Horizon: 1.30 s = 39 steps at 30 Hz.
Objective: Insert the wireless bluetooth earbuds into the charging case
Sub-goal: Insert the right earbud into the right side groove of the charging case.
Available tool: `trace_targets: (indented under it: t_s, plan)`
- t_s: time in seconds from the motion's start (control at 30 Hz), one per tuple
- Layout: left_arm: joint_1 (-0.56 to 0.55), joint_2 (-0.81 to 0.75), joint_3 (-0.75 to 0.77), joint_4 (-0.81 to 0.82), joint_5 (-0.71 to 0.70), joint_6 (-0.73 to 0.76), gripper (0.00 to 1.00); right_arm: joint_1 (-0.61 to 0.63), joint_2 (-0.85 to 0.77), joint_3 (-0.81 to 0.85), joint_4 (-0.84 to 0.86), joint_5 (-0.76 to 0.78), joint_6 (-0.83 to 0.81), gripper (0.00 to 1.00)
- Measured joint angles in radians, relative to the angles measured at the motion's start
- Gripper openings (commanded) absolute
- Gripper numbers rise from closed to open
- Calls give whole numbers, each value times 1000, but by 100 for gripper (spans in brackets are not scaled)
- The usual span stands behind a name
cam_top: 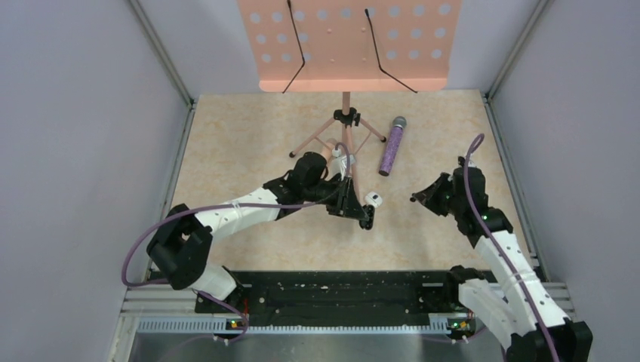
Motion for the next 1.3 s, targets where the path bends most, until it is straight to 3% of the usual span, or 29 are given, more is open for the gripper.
trace_targets:
  t_s: [0.37, 0.73, 1.03, 1.3]
  plan:
    - [0, 42, -47, 177, 45, -129, 0, 244, -126, 39, 83, 15, 29, 0]
    - [-2, 73, -122, 437, 79, -243, 0, 270, -176, 58, 119, -72, 14, 0]
    - [-66, -31, -158, 332, -135, 4, 0, 271, -250, 65, 124, -131, -64, 0]
    - [-97, -196, -271, 361, -291, 209, 0, 271, -270, 94, 63, -151, -159, 0]
